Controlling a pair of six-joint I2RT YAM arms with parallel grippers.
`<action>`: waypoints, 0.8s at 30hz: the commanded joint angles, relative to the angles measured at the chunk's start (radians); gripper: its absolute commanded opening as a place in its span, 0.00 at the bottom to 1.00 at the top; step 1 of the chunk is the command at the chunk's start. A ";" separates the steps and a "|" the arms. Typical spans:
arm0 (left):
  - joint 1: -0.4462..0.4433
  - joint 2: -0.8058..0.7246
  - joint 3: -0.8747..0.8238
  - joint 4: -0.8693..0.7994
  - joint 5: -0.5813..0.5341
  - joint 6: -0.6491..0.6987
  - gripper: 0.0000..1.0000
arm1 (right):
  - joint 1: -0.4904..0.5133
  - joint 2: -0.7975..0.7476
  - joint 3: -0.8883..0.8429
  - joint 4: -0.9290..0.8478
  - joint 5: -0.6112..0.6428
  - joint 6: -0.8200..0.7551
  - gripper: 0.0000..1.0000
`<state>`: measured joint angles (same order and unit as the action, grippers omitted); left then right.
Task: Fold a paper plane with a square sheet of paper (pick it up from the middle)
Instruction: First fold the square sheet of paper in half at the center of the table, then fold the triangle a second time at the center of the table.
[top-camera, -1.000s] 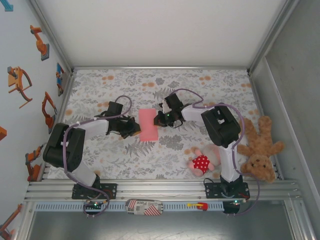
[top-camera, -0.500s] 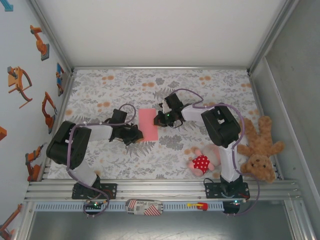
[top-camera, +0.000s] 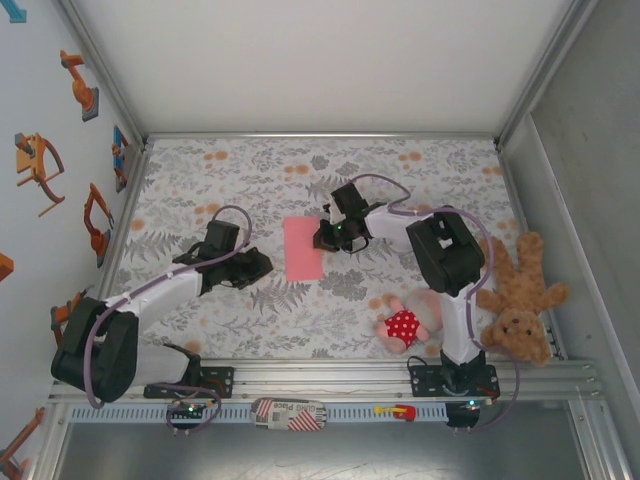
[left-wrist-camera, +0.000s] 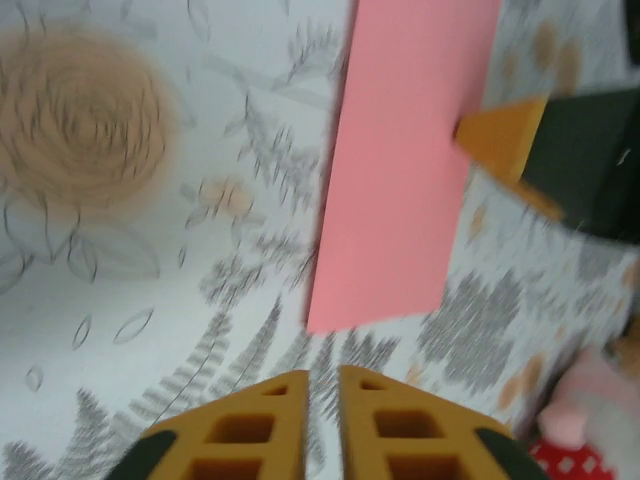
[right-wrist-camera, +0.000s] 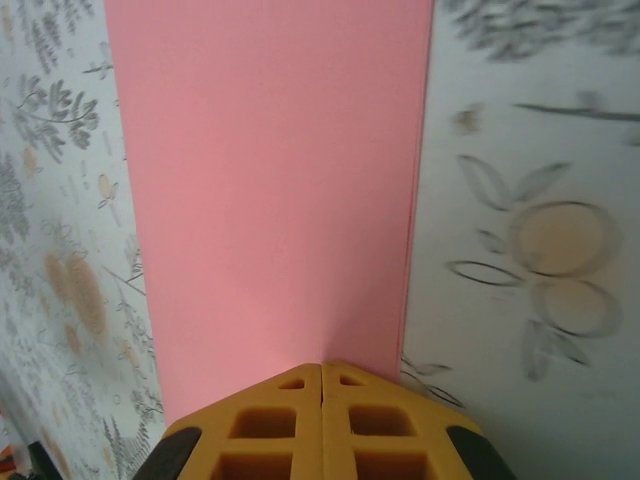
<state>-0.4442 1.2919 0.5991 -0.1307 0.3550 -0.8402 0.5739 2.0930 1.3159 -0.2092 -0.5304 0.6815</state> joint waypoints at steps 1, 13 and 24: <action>0.007 0.028 0.053 0.129 -0.088 -0.098 0.24 | -0.021 -0.020 0.042 -0.112 0.074 0.001 0.08; -0.020 0.347 0.239 0.356 0.102 -0.137 0.37 | -0.054 -0.280 -0.178 0.009 0.133 0.129 0.52; -0.020 0.574 0.395 0.231 0.142 -0.077 0.37 | -0.022 -0.367 -0.381 0.092 0.162 0.268 0.47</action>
<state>-0.4595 1.8496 0.9653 0.1658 0.4801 -0.9558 0.5297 1.7683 0.9504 -0.1623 -0.3988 0.8955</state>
